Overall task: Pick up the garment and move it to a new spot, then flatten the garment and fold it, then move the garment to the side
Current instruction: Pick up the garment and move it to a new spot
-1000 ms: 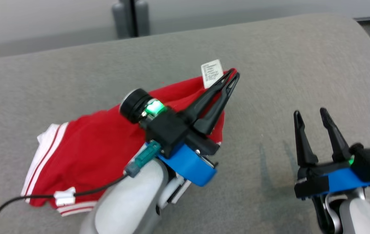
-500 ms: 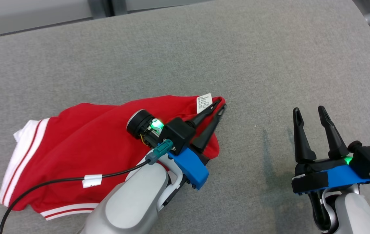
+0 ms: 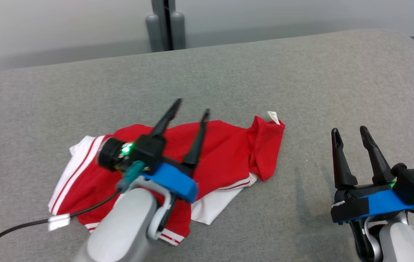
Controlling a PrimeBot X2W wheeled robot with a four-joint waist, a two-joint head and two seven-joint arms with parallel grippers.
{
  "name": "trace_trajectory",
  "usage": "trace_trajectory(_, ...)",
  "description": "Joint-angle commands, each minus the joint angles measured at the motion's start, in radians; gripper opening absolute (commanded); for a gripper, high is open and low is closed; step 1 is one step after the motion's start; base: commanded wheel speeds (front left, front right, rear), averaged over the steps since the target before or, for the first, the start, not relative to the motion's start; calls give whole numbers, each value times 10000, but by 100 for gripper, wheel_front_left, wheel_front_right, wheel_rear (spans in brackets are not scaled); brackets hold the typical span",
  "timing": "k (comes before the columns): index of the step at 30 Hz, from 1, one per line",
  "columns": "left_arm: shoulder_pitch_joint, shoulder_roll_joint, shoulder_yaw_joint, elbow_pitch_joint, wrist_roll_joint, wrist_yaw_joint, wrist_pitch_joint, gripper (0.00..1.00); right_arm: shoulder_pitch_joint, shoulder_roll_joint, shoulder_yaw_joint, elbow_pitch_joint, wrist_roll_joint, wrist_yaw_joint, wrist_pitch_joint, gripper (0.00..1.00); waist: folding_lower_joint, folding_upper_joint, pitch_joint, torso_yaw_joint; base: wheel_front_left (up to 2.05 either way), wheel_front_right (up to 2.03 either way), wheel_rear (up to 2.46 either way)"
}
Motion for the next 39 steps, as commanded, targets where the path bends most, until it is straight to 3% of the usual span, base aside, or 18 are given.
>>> trace_trajectory(1, 230, 166, 276, -90, -100, 184, -68, 100, 172, -17, -22, -77, -68, 1, 79, 100, 2, 0, -64, 139, 0, 0, 0)
trace_trajectory(10, 1698, 868, 2084, -675, -428, 914, -74, 100, 583, -16, -86, -302, -204, 3, 402, 100, 2, 0, -564, 782, 0, 0, 0)
trace_trajectory(17, 2938, 1371, 2974, -813, -495, 976, -75, 100, 984, -16, -120, -442, -222, 1, 654, 100, 2, 0, -1104, 1031, 0, 0, 0)
trace_trajectory(27, 3807, 1587, 2886, -733, -316, 630, -74, 100, 1721, -16, -172, -544, -107, 3, 958, 100, 2, 0, -1793, 1017, 0, 0, 0)
trace_trajectory(39, 4116, 1697, 2814, -707, -209, 588, -77, 100, 2179, -14, -198, -803, -16, 3, 1151, 100, 2, 0, -1993, 995, 0, 0, 0)
